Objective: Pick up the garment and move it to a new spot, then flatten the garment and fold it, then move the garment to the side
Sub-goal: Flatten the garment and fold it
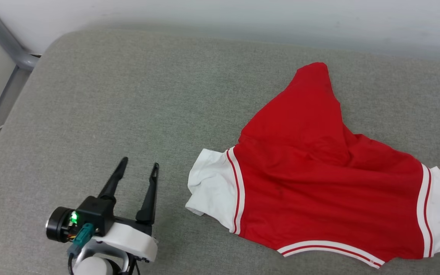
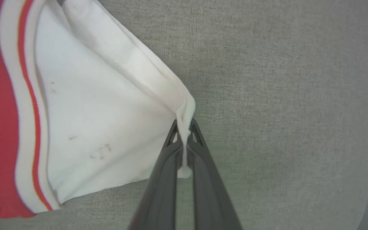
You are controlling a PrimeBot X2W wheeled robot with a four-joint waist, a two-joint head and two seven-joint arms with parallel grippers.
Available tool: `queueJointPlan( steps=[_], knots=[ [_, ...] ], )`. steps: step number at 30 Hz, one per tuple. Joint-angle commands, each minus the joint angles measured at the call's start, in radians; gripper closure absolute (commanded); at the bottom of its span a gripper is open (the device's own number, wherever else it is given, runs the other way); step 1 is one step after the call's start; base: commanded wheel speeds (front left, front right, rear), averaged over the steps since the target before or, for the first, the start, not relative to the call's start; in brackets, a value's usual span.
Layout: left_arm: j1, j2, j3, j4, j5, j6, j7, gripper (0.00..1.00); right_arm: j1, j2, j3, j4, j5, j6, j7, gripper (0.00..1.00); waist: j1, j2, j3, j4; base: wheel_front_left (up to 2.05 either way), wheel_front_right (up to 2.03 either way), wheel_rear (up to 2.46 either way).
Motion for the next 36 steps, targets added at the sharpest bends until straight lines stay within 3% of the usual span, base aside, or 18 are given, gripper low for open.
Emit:
queueJointPlan(
  steps=[1, 7, 20, 31, 36],
  knots=[
    [-0.001, 0.006, -0.012, 0.007, -0.001, -0.012, 0.017, 0.0, -0.02, -0.008, -0.001, -0.002, -0.003, -0.002, -0.004, 1.0, 0.0, -0.0001, 0.006, -0.008, 0.0, 0.0, 0.0],
    [-0.044, 0.052, -0.078, -0.009, -0.034, -0.051, 0.187, 0.0, -0.047, -0.022, -0.022, -0.012, -0.051, -0.002, -0.008, 1.0, 0.0, -0.0001, 0.031, -0.025, 0.0, 0.0, 0.0],
    [-0.059, 0.12, -0.227, -0.142, -0.164, -0.068, 0.66, 0.0, -0.091, 0.015, -0.02, -0.04, -0.136, -0.002, 0.0, 1.0, 0.0, -0.0001, 0.067, -0.061, 0.0, 0.0, 0.0],
    [-0.098, 0.121, -0.265, -0.069, -0.117, -0.025, 0.734, 0.0, -0.106, 0.037, -0.007, -0.08, -0.127, -0.002, 0.013, 1.0, 0.0, -0.0001, 0.104, -0.084, 0.0, 0.0, 0.0],
    [-0.114, 0.117, -0.296, -0.004, -0.099, -0.029, 0.758, 0.0, -0.108, 0.041, -0.002, -0.095, -0.121, -0.002, 0.017, 1.0, 0.0, -0.0001, 0.12, -0.089, 0.0, 0.0, 0.0]
  ],
)
